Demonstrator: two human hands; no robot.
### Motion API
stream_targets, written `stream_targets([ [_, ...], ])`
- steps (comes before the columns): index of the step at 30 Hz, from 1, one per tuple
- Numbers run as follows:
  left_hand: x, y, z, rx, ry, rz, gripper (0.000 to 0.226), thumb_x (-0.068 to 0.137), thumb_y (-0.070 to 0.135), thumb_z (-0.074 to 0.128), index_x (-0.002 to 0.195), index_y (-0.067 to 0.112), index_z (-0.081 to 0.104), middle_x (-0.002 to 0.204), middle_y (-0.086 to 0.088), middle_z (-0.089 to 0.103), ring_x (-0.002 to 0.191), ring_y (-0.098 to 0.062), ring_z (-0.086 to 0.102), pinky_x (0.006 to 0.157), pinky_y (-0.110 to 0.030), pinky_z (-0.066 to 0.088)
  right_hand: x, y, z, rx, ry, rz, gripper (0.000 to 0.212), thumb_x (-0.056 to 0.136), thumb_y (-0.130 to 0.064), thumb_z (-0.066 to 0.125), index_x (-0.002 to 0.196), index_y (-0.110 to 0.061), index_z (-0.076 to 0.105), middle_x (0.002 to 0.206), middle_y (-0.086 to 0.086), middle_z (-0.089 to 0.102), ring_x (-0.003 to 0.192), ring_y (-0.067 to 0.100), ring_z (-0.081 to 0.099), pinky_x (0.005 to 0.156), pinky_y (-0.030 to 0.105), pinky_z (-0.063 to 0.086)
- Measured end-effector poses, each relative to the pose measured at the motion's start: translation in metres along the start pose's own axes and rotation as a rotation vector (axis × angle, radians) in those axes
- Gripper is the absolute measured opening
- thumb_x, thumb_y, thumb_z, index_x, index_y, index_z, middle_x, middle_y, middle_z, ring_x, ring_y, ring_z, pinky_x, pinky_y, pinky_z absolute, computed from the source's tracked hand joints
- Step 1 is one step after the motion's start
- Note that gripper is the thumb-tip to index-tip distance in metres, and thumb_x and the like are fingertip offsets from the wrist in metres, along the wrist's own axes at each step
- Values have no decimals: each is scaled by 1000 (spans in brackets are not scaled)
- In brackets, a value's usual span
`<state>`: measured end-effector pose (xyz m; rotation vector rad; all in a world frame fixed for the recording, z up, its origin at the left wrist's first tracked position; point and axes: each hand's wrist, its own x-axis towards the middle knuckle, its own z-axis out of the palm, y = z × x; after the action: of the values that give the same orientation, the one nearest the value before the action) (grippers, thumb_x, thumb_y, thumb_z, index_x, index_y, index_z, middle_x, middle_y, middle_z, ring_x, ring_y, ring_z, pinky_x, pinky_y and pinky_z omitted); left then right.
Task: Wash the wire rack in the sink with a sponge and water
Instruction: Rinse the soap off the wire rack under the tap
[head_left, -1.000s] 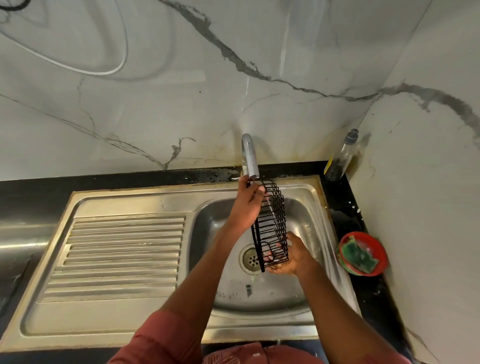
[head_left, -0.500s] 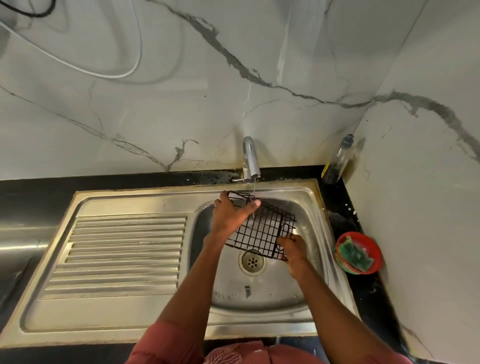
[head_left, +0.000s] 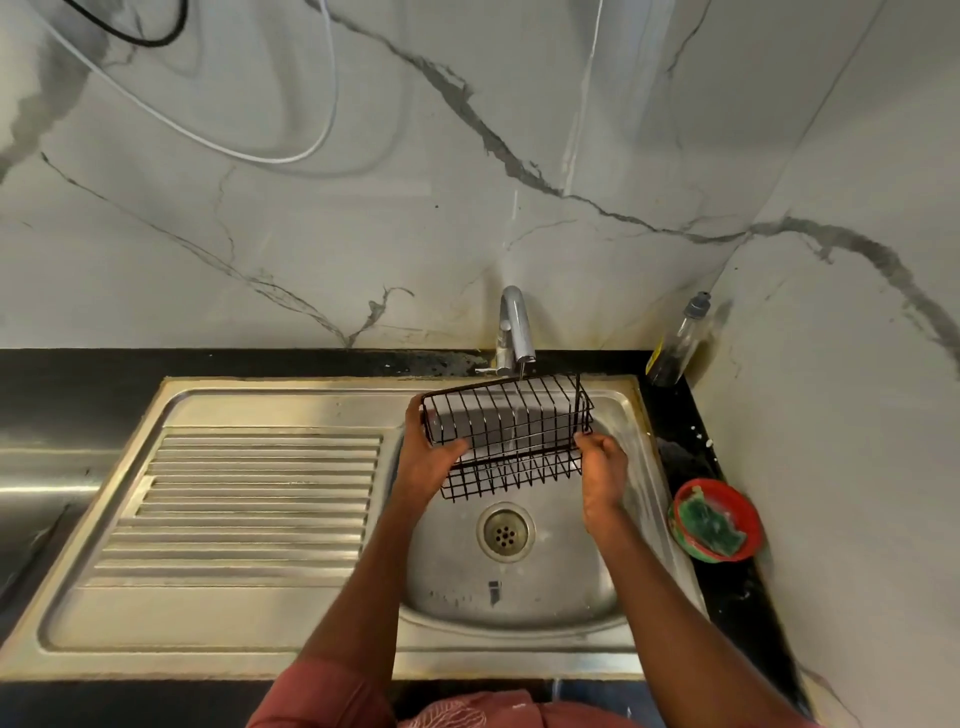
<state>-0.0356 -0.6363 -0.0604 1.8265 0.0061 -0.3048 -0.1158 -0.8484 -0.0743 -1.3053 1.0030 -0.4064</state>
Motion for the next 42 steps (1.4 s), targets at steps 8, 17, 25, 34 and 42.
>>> stream_targets([
  [8, -17, -24, -8, 36, -162, 87, 106, 78, 1, 86, 157, 35, 23, 144, 10, 48, 132, -14, 52, 103, -41, 55, 3, -12, -3, 77, 38, -29, 34, 97, -48, 61, 110, -16, 63, 103, -1, 60, 107, 20, 54, 93, 35, 39],
  [17, -16, -32, -1, -10, -184, 51, 94, 82, -4, 81, 145, 43, 29, 130, 25, 49, 121, -1, 53, 86, -22, 57, -3, -16, -8, -159, -89, -175, 30, 87, -56, 70, 103, -31, 68, 100, -11, 68, 108, 20, 61, 93, 40, 48],
  [25, -25, -65, -15, -125, -163, -165, 85, 87, -13, 67, 150, 27, 29, 138, -6, 54, 127, -28, 54, 102, -50, 54, -36, -43, 34, -638, -98, -434, 70, 70, -77, 72, 127, -37, 64, 135, -3, 58, 128, 24, 47, 84, 34, 40],
  [34, -24, -43, -4, -104, -201, -248, 93, 88, 12, 73, 162, 18, 17, 162, -7, 32, 144, -28, 36, 112, -41, 31, -44, -39, 50, -842, -154, -583, 80, 66, -80, 69, 136, -44, 56, 137, -13, 51, 135, 17, 38, 106, 58, 40],
  [42, 3, 34, 22, -359, -142, -46, 45, 100, 55, 54, 118, 21, 75, 114, -6, 78, 112, -24, 71, 100, -43, 55, -41, -36, 47, -1099, -289, -819, 76, 68, -72, 73, 137, -45, 55, 135, -14, 49, 128, 10, 46, 113, 55, 25],
])
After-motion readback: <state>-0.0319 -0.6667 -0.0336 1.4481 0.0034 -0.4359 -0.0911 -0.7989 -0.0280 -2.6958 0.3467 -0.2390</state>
